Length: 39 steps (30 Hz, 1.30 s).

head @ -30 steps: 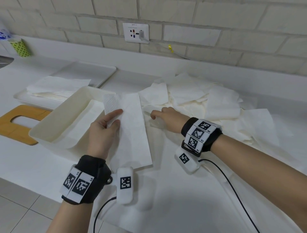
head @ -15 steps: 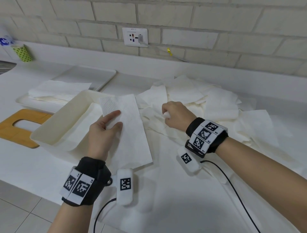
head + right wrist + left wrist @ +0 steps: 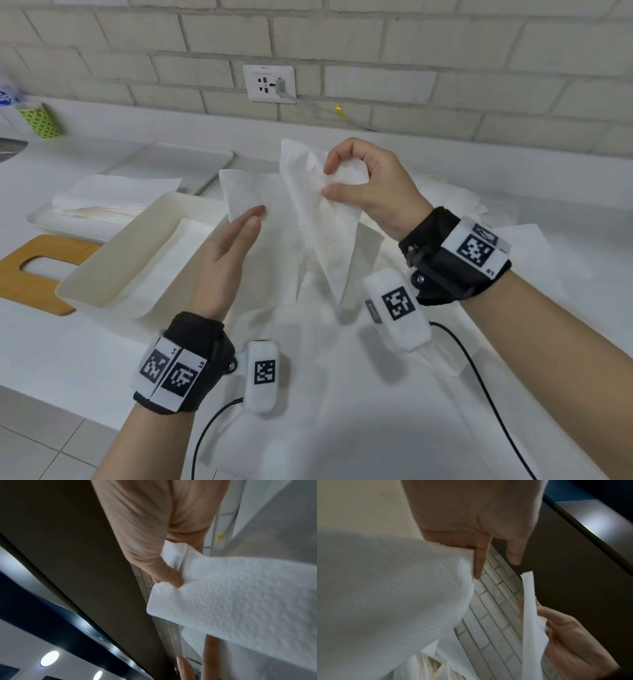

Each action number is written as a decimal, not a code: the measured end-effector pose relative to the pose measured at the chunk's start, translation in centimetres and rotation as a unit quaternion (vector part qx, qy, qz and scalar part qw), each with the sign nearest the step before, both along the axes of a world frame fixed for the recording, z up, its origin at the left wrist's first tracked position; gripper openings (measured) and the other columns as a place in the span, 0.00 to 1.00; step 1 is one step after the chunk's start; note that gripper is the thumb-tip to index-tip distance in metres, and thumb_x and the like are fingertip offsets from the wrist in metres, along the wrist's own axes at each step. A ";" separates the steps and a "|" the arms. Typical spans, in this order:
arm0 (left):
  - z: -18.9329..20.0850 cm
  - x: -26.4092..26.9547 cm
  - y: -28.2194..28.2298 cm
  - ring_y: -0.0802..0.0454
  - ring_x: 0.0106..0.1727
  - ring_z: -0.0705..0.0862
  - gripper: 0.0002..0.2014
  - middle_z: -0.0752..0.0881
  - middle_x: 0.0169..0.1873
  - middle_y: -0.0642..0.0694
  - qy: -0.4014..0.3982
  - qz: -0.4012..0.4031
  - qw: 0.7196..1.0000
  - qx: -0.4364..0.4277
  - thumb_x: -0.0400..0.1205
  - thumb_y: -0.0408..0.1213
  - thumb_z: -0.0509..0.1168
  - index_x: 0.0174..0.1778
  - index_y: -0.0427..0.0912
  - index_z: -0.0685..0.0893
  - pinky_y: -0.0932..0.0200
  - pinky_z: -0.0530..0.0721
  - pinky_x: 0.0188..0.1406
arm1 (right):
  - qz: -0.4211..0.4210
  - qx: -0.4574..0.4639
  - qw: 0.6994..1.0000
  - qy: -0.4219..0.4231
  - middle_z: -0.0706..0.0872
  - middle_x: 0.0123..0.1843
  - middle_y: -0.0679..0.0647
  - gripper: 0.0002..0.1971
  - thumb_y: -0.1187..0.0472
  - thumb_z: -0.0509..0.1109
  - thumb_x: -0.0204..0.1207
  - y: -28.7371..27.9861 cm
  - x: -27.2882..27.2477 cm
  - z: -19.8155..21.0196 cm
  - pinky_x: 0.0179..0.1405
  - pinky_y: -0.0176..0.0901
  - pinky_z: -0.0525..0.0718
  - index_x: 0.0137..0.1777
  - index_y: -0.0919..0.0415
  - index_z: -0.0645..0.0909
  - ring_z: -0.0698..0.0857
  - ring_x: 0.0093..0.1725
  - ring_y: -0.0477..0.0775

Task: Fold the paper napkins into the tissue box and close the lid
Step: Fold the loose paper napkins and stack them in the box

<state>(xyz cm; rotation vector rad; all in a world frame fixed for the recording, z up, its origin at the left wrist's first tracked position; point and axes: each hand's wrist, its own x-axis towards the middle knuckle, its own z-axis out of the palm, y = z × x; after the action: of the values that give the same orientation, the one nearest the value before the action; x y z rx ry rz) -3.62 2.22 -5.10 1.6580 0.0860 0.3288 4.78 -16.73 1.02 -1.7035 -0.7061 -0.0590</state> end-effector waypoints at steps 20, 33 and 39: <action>0.3 0.4 -0.3 0.49 0.37 0.84 0.09 0.87 0.35 0.44 0.073 -0.085 0.993 -0.046 0.73 0.42 0.70 0.33 0.40 0.86 0.59 0.78 0.39 | 0.167 -0.143 0.975 -0.018 0.80 0.53 0.44 0.27 0.75 0.54 0.61 -0.1 -1.1 1.8 0.49 0.37 0.77 0.58 0.51 0.74 0.81 0.50 0.55; -0.4 0.6 1.6 0.52 0.42 0.88 0.11 0.91 0.39 0.44 0.069 -0.109 0.982 -0.140 0.72 0.34 0.64 0.36 0.40 0.93 0.63 0.83 0.47 | 0.209 -0.190 0.959 0.030 0.75 0.58 0.50 0.32 0.76 0.62 0.72 -0.2 -0.9 2.0 0.50 0.35 0.80 0.65 0.38 0.68 0.85 0.49 0.49; 0.3 0.2 0.4 0.48 0.38 0.82 0.10 0.84 0.34 0.39 0.094 -0.138 0.984 -0.066 0.66 0.37 0.63 0.27 0.42 0.90 0.58 0.76 0.41 | 0.141 -0.210 0.966 -0.051 0.73 0.58 0.46 0.10 0.60 0.75 0.71 0.9 -0.6 1.4 0.66 0.32 0.67 0.44 0.44 0.80 0.74 0.59 0.41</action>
<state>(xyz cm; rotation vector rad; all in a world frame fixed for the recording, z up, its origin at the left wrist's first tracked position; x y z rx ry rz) -3.42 2.58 -4.77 1.5412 0.0180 -0.0428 4.16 -15.84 2.45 -1.9917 -1.0906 0.2181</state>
